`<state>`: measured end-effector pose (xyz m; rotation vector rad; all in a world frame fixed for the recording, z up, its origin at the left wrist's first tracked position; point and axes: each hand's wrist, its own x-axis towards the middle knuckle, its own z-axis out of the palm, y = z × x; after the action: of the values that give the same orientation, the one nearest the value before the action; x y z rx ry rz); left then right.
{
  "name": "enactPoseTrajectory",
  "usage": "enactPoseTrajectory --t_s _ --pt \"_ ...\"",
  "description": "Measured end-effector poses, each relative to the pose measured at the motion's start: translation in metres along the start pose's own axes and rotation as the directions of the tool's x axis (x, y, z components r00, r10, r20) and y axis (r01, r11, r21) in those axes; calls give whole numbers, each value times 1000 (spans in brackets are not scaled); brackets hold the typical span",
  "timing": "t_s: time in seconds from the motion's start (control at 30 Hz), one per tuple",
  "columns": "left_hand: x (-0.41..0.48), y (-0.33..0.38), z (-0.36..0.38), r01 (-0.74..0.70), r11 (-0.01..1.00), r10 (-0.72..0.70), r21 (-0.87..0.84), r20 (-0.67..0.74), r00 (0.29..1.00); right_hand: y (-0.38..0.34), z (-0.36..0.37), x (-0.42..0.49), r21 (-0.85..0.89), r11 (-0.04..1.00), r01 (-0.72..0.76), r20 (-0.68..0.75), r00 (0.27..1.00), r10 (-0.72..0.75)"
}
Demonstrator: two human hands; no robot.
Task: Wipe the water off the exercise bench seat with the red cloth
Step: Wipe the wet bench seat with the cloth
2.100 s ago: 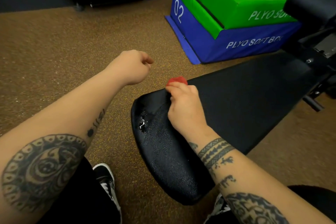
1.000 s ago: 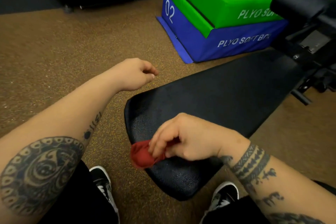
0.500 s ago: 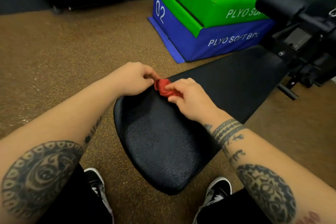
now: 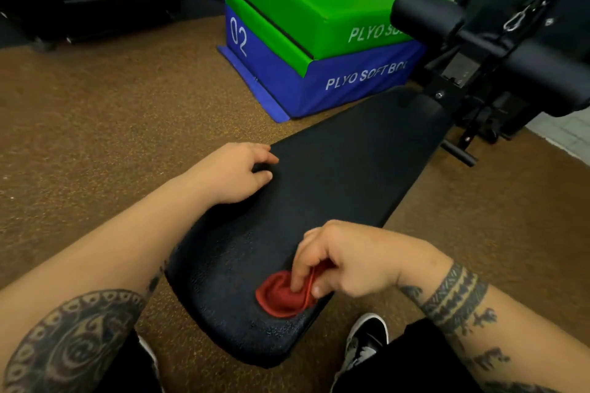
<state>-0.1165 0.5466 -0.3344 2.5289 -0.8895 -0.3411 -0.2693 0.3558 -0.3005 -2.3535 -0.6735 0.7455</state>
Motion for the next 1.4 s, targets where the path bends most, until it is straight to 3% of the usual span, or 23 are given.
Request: enactPoseTrajectory --t_s 0.07,0.13,0.2,0.27,0.33,0.4,0.47,0.6,0.73,0.9,1.03,1.1,1.23,1.33,1.4 --pt "6 7 5 -21 999 20 31 24 1000 14 -22 -14 100 992 -79 -90 992 89" --pt "9 13 9 -36 997 33 64 49 998 31 -45 -23 263 960 -92 -314 933 175" --pt "11 19 13 -40 996 34 84 73 997 51 -65 -23 349 933 -82 -557 783 277" --pt "12 24 16 -42 991 30 127 97 995 76 -80 -10 347 931 -111 -708 621 338" --pt "11 27 17 -31 985 14 167 106 994 100 -83 7 284 926 -248 -739 559 376" --pt "11 28 16 -28 985 13 168 90 996 115 -74 23 52 886 -460 -684 630 367" --pt "12 28 14 -26 988 16 155 68 998 118 -61 33 -111 842 -528 -647 681 342" --pt "15 29 12 -20 993 19 118 11 1000 104 -46 20 -142 928 -344 -589 783 200" --pt "18 38 24 68 990 -80 -123 -92 993 76 -34 -4 -77 980 -186 -424 895 137" --pt "30 66 39 77 986 -84 -149 -36 996 55 -36 -23 68 981 -182 -114 975 189" --pt "41 89 38 54 965 -73 -257 -65 995 60 -54 -49 336 883 -328 109 945 309" --pt "46 103 37 52 946 -69 -319 -42 997 72 -69 -69 361 868 -341 98 939 329" --pt "62 134 43 38 903 -39 -428 6 999 105 -91 -114 487 826 -284 -182 892 414" --pt "78 160 50 20 832 -2 -554 33 999 125 -95 -132 677 731 -79 -458 732 504" --pt "86 179 53 99 699 -7 -708 131 991 130 -95 -129 732 675 86 -561 639 527"
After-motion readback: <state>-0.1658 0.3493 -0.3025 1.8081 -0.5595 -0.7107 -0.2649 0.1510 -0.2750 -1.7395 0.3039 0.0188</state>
